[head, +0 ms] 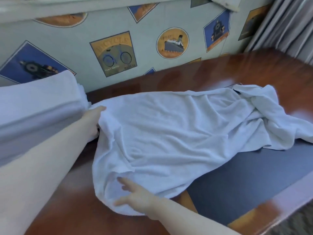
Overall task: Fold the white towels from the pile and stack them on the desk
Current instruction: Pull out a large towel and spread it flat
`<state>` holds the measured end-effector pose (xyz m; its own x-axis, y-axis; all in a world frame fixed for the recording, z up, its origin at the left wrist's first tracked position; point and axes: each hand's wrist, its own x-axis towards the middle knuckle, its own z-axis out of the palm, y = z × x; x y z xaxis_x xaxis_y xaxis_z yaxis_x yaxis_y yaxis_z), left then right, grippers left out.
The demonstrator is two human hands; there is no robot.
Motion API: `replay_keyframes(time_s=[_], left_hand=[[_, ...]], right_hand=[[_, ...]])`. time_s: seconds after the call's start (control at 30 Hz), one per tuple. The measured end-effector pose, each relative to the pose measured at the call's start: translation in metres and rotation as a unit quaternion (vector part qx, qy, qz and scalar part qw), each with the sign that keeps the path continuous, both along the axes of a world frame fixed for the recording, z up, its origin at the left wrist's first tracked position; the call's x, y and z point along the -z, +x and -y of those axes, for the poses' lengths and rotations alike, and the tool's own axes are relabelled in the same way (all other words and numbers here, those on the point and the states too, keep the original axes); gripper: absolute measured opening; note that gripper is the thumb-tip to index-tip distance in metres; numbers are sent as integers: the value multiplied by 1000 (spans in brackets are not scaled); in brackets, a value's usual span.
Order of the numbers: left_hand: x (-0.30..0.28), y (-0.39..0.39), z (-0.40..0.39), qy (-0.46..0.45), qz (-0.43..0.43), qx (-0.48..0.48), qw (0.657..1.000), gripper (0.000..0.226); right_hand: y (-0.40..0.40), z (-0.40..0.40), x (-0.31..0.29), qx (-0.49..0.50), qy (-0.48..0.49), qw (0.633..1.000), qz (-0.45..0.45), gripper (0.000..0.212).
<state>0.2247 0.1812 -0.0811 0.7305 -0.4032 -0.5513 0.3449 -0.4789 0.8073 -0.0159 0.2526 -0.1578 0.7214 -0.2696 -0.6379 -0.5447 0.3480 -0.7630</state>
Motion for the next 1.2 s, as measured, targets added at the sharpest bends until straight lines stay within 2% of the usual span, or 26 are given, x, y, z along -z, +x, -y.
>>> replay_keyframes(time_s=[0.07, 0.13, 0.23, 0.3, 0.37, 0.43, 0.53, 0.63, 0.7, 0.83, 0.93, 1.1, 1.17, 1.2], left_hand=[[20, -8, 3, 19, 71, -34, 997, 57], [39, -45, 5, 58, 185, -33, 980, 75], [73, -127, 0, 129, 307, 77, 940, 96], [101, -184, -5, 146, 344, 210, 903, 88], [123, -230, -5, 141, 353, 322, 867, 67], [141, -267, 1, 129, 365, 394, 834, 54], [147, -316, 23, 157, 406, 446, 782, 59], [139, -365, 68, 170, 420, 452, 769, 71], [130, -404, 100, 148, 418, 464, 767, 73], [123, -476, 154, 77, 379, 460, 799, 67], [119, -515, 181, 74, 344, 462, 814, 67], [114, -532, 218, 80, 328, 454, 824, 67], [114, -526, 237, 67, 334, 441, 831, 65], [115, -523, 245, 64, 344, 449, 822, 64]], right_hand=[[-6, 9, 8, 56, 18, 998, 7, 68], [-14, 20, 15, 127, 11, 992, -2, 58], [-36, 41, 20, 240, -23, 970, 2, 45], [-56, 61, 22, 308, -39, 951, -9, 39], [-85, 81, 23, 362, -42, 931, -37, 34], [-122, 104, 25, 418, -40, 905, -66, 31], [-182, 142, 22, 464, -43, 882, -67, 34], [-241, 188, 20, 476, -68, 876, -49, 32], [-284, 221, 16, 468, -86, 878, -50, 31], [-369, 290, 9, 446, -146, 881, -62, 33], [-414, 333, 6, 449, -164, 873, -93, 34], [-425, 399, 11, 426, -195, 878, -103, 27], [-415, 427, 11, 385, -249, 883, -103, 27], [-409, 440, 11, 360, -279, 884, -104, 30]])
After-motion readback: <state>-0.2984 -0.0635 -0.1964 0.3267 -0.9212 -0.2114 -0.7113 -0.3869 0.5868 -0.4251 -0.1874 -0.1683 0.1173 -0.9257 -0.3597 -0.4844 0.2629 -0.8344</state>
